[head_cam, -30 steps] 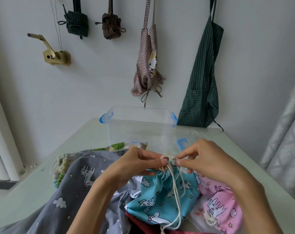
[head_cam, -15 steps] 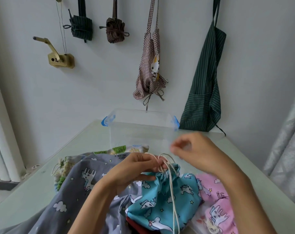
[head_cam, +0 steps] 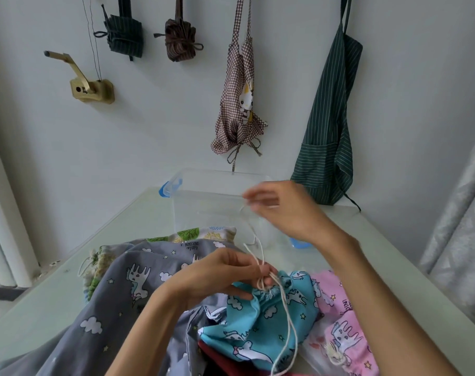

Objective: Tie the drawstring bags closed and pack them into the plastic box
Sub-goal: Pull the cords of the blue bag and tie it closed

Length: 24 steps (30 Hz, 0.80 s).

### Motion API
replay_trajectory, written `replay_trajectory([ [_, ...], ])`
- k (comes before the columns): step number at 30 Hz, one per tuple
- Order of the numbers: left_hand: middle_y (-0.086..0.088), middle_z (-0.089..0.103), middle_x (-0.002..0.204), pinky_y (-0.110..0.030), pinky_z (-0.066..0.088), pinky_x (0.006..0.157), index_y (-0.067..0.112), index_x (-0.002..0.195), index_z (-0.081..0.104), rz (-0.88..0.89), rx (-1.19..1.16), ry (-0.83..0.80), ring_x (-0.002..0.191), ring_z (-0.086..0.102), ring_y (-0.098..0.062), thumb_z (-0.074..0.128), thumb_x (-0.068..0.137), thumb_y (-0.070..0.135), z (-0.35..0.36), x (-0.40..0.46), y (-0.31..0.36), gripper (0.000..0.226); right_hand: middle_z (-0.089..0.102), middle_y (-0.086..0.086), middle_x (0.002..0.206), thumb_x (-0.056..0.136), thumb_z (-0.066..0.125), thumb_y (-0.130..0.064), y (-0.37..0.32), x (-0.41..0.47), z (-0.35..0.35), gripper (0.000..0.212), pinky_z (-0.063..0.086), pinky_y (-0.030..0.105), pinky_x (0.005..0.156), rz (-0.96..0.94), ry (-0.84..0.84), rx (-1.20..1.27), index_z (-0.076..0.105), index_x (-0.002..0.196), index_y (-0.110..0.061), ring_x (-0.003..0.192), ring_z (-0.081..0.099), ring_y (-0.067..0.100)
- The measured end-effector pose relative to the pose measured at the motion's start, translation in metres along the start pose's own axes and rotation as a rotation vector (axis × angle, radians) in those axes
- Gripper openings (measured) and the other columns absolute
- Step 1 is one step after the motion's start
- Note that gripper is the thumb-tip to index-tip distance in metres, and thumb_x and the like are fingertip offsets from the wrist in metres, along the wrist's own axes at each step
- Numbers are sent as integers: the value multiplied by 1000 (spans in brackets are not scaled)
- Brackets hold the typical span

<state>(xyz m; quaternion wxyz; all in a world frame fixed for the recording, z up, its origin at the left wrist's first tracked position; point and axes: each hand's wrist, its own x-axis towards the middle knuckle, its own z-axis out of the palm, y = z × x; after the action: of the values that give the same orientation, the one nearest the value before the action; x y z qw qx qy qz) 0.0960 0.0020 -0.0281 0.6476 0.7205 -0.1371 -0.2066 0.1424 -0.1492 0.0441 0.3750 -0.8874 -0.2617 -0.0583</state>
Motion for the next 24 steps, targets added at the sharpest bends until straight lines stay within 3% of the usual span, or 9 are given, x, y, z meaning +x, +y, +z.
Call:
replay_trajectory([
  [2, 7, 71, 87, -18, 53, 72, 19, 96, 73, 5, -26, 12, 84, 62, 0, 57, 91, 24, 1, 1, -1, 18, 59, -6, 121, 88, 58, -5, 1, 6, 4, 60, 53, 30, 89, 10, -197, -20, 43, 135, -39, 103, 65, 11],
  [3, 6, 71, 88, -17, 53, 70, 17, 99, 73, 13, -55, 25, 83, 63, 0, 57, 90, 25, 0, 1, 0, 20, 60, -7, 120, 89, 56, -7, 5, 4, 2, 59, 55, 33, 84, 40, -182, -63, 43, 133, -43, 96, 68, 14],
  [6, 5, 72, 87, -15, 52, 64, 16, 99, 73, 39, -167, 89, 78, 64, 0, 61, 81, 31, -3, 1, 0, 26, 66, -10, 94, 85, 65, -29, 19, -19, -12, 16, 51, 30, 74, 107, -64, -133, 65, 100, -34, 72, 65, 5],
  [9, 2, 73, 87, -14, 52, 60, 13, 97, 73, 66, -219, 139, 74, 65, 0, 61, 82, 28, -5, 1, 1, 25, 66, -13, 87, 68, 77, -48, 22, -40, -8, 29, 49, 26, 74, 175, -196, -142, 68, 91, -32, 73, 59, 3],
  [14, -2, 72, 89, -14, 51, 63, 10, 92, 73, 115, -171, 169, 78, 63, -5, 64, 79, 32, -7, -3, 3, 27, 60, -9, 102, 72, 76, -42, 29, -40, 8, 36, 49, 30, 80, 115, -237, -51, 66, 107, -41, 79, 53, 11],
  [16, -2, 72, 90, -13, 50, 64, 15, 84, 73, 125, -133, 172, 80, 64, -5, 67, 76, 32, -7, -5, 5, 20, 60, -9, 100, 72, 76, -46, 34, -42, 8, 39, 44, 21, 71, 96, -269, 0, 66, 109, -41, 77, 52, 5],
  [18, 1, 73, 87, -12, 48, 62, 21, 78, 74, 122, -90, 187, 79, 64, -3, 68, 80, 26, -8, -5, 6, 8, 60, -17, 92, 77, 70, -45, 37, -47, 7, 33, 43, 15, 71, 93, -311, 116, 68, 108, -36, 74, 53, -1],
  [20, 2, 72, 83, -11, 47, 61, 25, 69, 73, 135, -42, 212, 76, 64, -1, 64, 86, 14, -10, -5, 6, 22, 59, -19, 84, 86, 61, -37, 39, -51, 7, 23, 43, 15, 72, 108, -329, 232, 71, 106, -29, 71, 52, 1],
  [24, 1, 71, 73, -12, 46, 59, 24, 60, 71, 162, 39, 262, 69, 63, -2, 65, 81, 2, -10, -4, 5, 32, 67, 3, 94, 84, 68, -31, 37, -50, 13, 10, 41, 26, 72, 71, -290, 195, 73, 92, -30, 72, 50, 13],
])
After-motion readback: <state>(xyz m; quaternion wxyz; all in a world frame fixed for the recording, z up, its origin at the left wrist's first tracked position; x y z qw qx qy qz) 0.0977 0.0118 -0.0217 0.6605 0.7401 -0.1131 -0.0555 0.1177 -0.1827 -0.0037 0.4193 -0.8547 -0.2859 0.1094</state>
